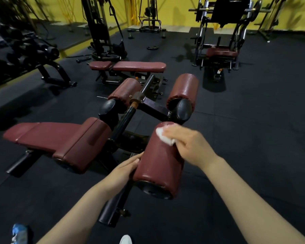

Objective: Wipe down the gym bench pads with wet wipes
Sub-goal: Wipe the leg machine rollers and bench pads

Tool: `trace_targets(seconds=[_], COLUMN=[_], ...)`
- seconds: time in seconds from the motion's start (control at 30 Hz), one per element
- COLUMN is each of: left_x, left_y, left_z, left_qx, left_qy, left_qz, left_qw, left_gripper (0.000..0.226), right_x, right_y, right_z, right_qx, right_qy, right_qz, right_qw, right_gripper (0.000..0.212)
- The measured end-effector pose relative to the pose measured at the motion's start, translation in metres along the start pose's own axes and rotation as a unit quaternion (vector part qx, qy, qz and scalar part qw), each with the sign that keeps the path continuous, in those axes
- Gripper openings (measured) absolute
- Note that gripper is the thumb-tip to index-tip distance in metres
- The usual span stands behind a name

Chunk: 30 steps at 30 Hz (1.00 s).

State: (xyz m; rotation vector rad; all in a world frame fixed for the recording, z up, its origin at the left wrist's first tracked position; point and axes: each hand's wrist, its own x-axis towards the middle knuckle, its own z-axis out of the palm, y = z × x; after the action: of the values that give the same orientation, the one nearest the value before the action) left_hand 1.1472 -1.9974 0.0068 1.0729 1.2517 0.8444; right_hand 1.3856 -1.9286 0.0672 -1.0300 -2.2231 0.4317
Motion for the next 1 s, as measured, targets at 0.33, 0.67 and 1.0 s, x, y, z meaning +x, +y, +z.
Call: trace_targets(seconds=[0.33, 0.67, 1.0], left_x=[-0.007, -0.003, -0.003], left_y=[0.026, 0.017, 0.012], left_z=[0.011, 0.004, 0.005], left_qx=[0.150, -0.063, -0.077], left_qy=[0.015, -0.002, 0.019], left_qz=[0.101, -0.012, -0.050], left_qw=[0.983, 0.998, 0.996], left_gripper=[0.047, 0.039, 0.035], right_x=[0.008, -0.054, -0.034], right_y=[0.018, -0.013, 0.007], right_z=[-0.004, 0.024, 0.021], right_qx=[0.008, 0.059, 0.064], right_qy=[0.002, -0.063, 0.030], right_qz=[-0.022, -0.195, -0.062], right_qw=[1.000, 0.977, 0.996], right_gripper=[0.046, 0.053, 0.051])
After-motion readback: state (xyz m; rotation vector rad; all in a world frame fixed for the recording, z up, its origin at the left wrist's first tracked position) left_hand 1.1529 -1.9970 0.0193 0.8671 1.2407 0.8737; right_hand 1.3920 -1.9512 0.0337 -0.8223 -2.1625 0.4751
